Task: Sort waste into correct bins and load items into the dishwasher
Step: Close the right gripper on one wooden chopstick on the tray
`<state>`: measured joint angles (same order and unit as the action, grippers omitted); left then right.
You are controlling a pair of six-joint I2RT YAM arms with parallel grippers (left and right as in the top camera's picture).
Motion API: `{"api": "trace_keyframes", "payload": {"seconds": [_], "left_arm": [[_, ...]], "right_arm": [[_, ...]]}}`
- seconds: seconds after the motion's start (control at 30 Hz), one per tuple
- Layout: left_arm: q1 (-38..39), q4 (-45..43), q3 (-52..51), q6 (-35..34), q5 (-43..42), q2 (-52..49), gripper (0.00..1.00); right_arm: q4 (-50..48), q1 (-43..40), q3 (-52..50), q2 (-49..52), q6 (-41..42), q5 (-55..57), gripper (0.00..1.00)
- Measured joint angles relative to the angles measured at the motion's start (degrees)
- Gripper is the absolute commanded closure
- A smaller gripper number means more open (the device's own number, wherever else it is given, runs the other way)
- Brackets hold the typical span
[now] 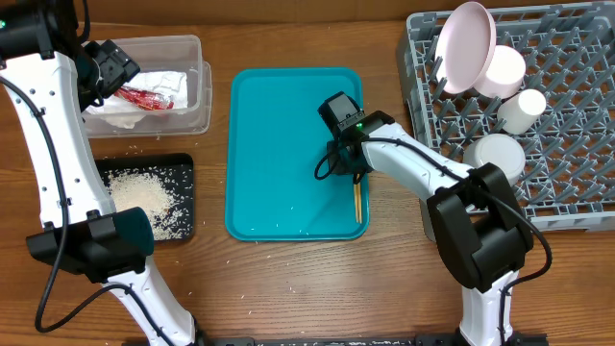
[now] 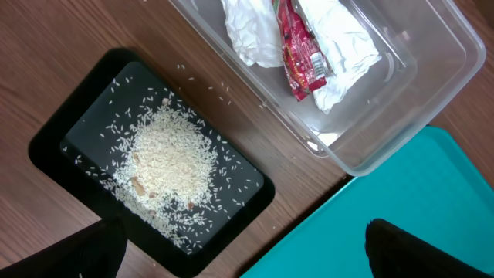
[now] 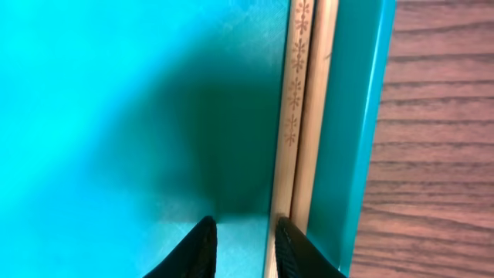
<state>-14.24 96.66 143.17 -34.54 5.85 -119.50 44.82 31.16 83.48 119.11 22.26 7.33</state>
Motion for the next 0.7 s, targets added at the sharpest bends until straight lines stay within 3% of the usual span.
{"api": "trace_keyframes", "payload": {"seconds": [0.3,0.47,0.7], "left_arm": [[0.0,0.02,0.0,0.0,0.0,0.0,0.0],[0.0,0.0,0.0,0.0,0.0,0.0,0.0],[0.0,0.02,0.0,0.0,0.0,0.0,0.0]], "right_arm": [[-0.57,0.0,-1.07,0.11,0.02,-0.24,0.73],[-0.61,0.0,-1.07,0.11,0.33,-0.59,0.94],[2.93,0.0,0.15,0.13,0.2,-1.49,0.96]]}}
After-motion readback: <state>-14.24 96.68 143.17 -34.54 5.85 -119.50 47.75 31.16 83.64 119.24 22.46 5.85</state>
